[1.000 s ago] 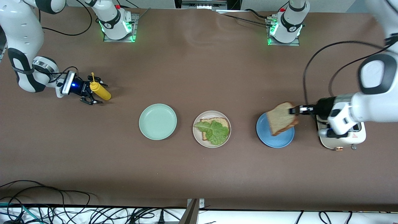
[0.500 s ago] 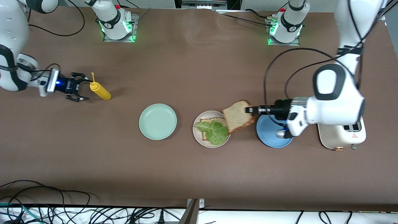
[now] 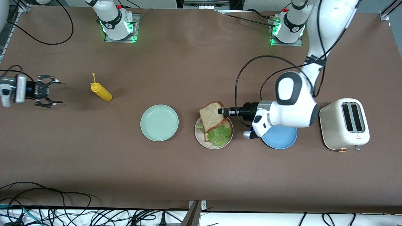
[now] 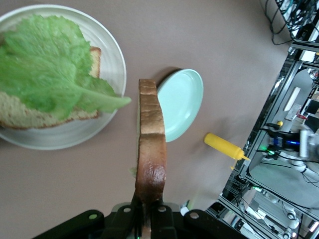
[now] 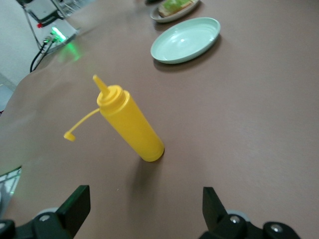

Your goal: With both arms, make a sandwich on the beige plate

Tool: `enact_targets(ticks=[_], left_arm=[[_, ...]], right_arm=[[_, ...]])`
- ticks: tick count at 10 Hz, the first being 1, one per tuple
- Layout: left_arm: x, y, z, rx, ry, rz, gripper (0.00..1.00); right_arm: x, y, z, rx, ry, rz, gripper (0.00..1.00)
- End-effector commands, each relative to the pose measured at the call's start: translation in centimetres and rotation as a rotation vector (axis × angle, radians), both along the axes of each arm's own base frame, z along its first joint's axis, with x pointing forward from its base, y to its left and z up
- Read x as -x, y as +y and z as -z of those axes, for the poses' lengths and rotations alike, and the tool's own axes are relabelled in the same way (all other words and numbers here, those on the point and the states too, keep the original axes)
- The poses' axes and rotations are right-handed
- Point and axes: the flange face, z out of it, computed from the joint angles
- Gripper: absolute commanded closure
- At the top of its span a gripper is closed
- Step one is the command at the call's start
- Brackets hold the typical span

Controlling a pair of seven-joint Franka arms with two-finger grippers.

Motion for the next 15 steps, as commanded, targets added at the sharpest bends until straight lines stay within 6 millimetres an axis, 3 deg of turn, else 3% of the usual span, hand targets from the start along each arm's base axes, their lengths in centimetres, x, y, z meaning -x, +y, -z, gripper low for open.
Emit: enact_targets(ticks=[1, 3, 5, 7, 8, 10, 11, 12, 13, 14, 15], left_arm=[[-0.7, -0.8, 3.6, 0.011, -0.040, -0.025, 1.00], [-0.6, -1.5, 4.9, -0.005, -0.050, -0.039, 1.00], [-0.8, -1.6, 6.0, -0.002, -0.055, -0.030, 1.00], [-1.0, -1.2, 6.6, -0.002, -0.065, -0.022, 1.00], [-1.7, 0.4, 6.8, -0.023, -0.069, -0.042, 1.00], [-2.1, 1.7, 7.8, -0.033, -0.059, -0.060, 0.97], [-2.4, 2.6, 8.2, -0.035, -0.052, -0.072, 0.78], [-2.5, 2.9, 8.3, -0.035, -0.051, -0.077, 0.75], [-2.4, 2.8, 8.5, -0.037, -0.047, -0.075, 0.47], [-2.3, 2.8, 8.9, -0.037, -0.040, -0.076, 0.38], [-2.1, 2.8, 9.4, -0.039, -0.033, -0.075, 0.09]], right_arm=[[-2.5, 1.6, -7.8, 0.144, 0.173, 0.118, 0.00], [-4.8, 4.0, -13.5, 0.284, 0.279, 0.224, 0.00], [-7.2, 8.0, -18.8, 0.445, 0.356, 0.322, 0.00], [-8.0, 12.2, -22.7, 0.687, 0.442, 0.464, 0.00], [-8.2, 14.9, -24.7, 0.792, 0.462, 0.552, 0.00], [-8.0, 19.1, -27.3, 0.957, 0.485, 0.742, 0.00], [-7.8, 20.9, -28.4, 1.015, 0.493, 0.850, 0.00], [-7.6, 22.4, -28.9, 1.019, 0.535, 0.982, 0.00], [-7.5, 23.8, -29.2, 1.017, 0.577, 1.104, 0.00], [-7.4, 25.0, -29.4, 1.019, 0.606, 1.183, 0.00], [-6.8, 25.6, -28.8, 1.014, 0.604, 1.199, 0.00]])
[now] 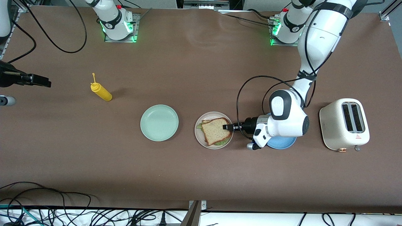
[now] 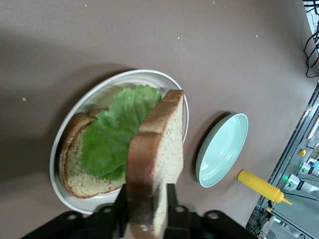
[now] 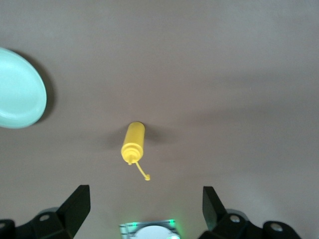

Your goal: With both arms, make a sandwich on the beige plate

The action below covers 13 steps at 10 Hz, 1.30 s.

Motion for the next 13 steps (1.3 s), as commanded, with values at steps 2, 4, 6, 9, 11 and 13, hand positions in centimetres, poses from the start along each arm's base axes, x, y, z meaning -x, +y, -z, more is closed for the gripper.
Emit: enact_targets(ticks=[2, 4, 6, 9, 11, 13], left_arm=[[-0.3, 0.2, 0.7, 0.029, -0.005, -0.009, 0.00], [-0.3, 0.2, 0.9, 0.020, -0.007, -0.002, 0.00], [-0.3, 0.3, 0.9, 0.019, -0.006, -0.004, 0.00], [-1.2, 1.6, -1.5, 0.016, -0.038, -0.025, 0.00], [-2.4, 7.6, -6.7, -0.077, -0.103, -0.016, 0.00], [-2.2, 10.2, -10.8, -0.180, -0.152, 0.074, 0.00]], right_arm=[[2.3, 0.2, 0.8, 0.027, -0.068, 0.064, 0.00], [2.5, -1.7, 0.5, 0.017, -0.067, 0.082, 0.00], [2.6, -1.0, 0.8, -0.033, -0.049, 0.086, 0.00], [2.8, 1.3, 1.0, -0.017, -0.023, 0.061, 0.00], [2.0, 2.4, 1.6, -0.022, -0.054, 0.045, 0.00], [2.0, 2.7, 1.6, -0.018, -0.051, 0.035, 0.00]])
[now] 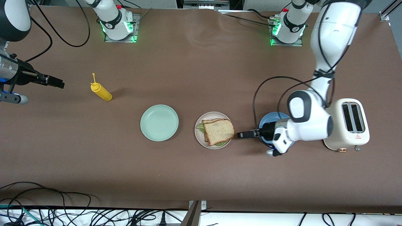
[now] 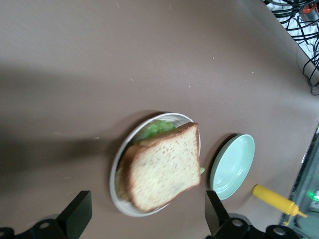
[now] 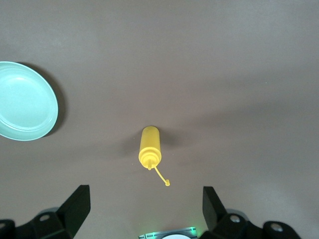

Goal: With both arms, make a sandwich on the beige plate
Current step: 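Lower the bread onto the lettuce and open the left gripper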

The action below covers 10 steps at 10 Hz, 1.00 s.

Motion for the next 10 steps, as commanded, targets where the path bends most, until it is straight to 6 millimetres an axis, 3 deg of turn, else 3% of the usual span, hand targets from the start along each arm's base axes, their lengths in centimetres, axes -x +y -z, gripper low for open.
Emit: enact_targets(ticks=[1, 3, 5, 6, 10], left_arm=[[1.1, 4.6, -6.2, -0.090, -0.059, 0.039, 0.00], [2.2, 13.7, -13.3, -0.166, -0.150, -0.051, 0.00], [5.4, 15.0, -18.4, -0.250, -0.199, -0.015, 0.00], [7.0, 15.5, -21.7, -0.379, -0.234, 0.055, 0.00], [13.0, 16.9, -29.7, -0.614, -0.153, 0.067, 0.00]], right_arm=[[0.7, -0.2, -0.4, -0.007, -0.011, -0.002, 0.00], [0.6, -0.8, -0.4, 0.016, -0.014, -0.047, 0.00], [0.5, -2.0, 0.1, -0.005, -0.022, -0.132, 0.00], [0.6, -2.0, -0.1, -0.011, -0.018, -0.135, 0.00], [0.4, -2.8, -0.5, -0.010, -0.024, -0.123, 0.00]])
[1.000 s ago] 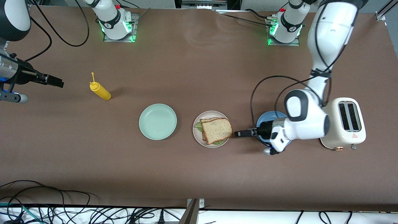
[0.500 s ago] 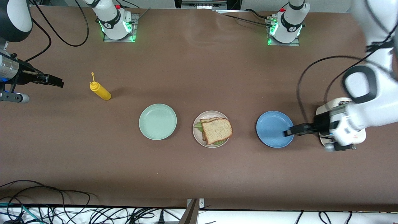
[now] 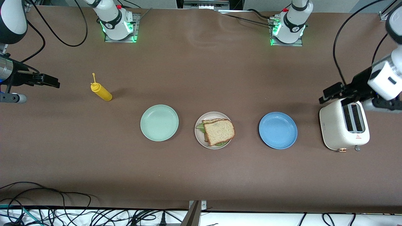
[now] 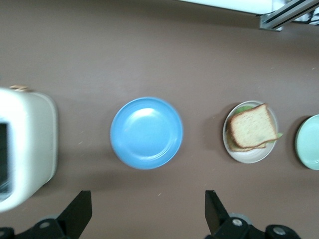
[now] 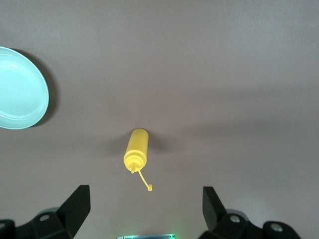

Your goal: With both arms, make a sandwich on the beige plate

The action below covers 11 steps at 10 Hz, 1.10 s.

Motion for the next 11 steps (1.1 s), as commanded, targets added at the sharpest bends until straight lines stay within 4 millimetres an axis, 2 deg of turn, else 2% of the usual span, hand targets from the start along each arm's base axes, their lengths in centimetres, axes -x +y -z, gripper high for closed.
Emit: enact_targets(ticks=[1, 3, 5, 7, 11], left_arm=[[4.2, 0.7, -3.9, -0.143, 0.037, -0.086, 0.00], [5.5, 1.6, -5.6, -0.243, 0.070, -0.096, 0.00], [6.2, 2.3, -6.4, -0.259, 0.075, -0.107, 0.00], [6.1, 3.5, -6.4, -0.246, 0.079, -0.129, 0.00], [5.6, 3.7, -5.5, -0.183, 0.098, -0.142, 0.00]], right_arm=[[0.5, -0.5, -0.6, 0.001, -0.013, -0.013, 0.00], [0.4, -0.4, -0.6, -0.001, -0.015, -0.013, 0.00], [0.5, -0.4, -0.7, -0.001, -0.015, -0.011, 0.00], [0.4, -0.8, -0.6, -0.001, -0.014, -0.007, 0.00], [0.5, -0.9, -0.6, 0.000, -0.014, -0.003, 0.00]])
